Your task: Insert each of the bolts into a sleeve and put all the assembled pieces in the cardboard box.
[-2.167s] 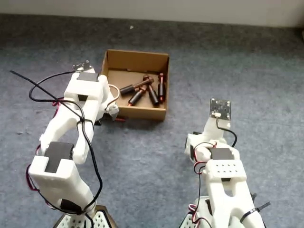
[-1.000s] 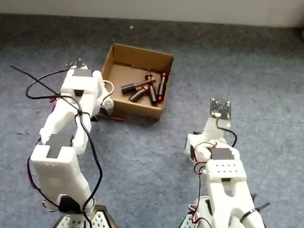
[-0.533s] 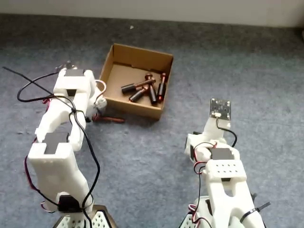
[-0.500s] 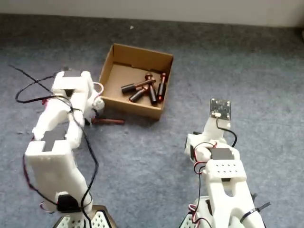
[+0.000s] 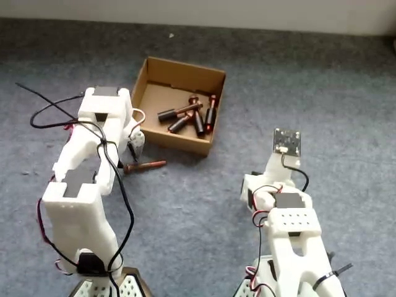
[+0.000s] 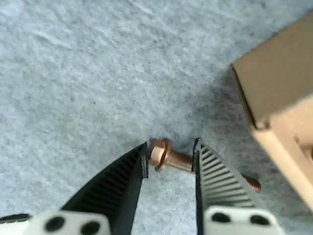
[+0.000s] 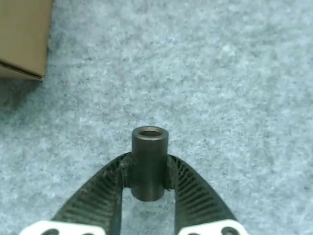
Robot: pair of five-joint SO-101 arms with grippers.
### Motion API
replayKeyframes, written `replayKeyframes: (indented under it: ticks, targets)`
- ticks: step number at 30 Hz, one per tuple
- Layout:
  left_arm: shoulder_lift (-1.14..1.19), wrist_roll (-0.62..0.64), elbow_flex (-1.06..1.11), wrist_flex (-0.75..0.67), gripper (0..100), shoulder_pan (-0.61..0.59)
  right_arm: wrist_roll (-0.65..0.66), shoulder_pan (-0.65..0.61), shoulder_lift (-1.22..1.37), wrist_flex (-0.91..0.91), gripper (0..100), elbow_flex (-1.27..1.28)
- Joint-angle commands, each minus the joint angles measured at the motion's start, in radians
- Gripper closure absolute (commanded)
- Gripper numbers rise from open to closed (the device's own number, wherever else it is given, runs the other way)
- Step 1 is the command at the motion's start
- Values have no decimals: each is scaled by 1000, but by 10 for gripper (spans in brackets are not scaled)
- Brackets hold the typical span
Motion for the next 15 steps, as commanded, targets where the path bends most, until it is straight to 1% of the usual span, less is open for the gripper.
replayKeyframes:
  ticks: [1,5,10,13,15]
  targets:
    - [-140,8,-74,126,838,13,-2,12,-25,-19,995,-5]
    - [-239,6,-50,166,838,45,-2,12,-25,-19,995,-5]
    - [-259,12,76,161,838,153,-2,12,-25,-19,995,-5]
    - [-217,23,153,55,838,200,-2,12,-25,-19,995,-5]
    - [-182,55,188,-26,838,205,-2,12,-25,-19,995,-5]
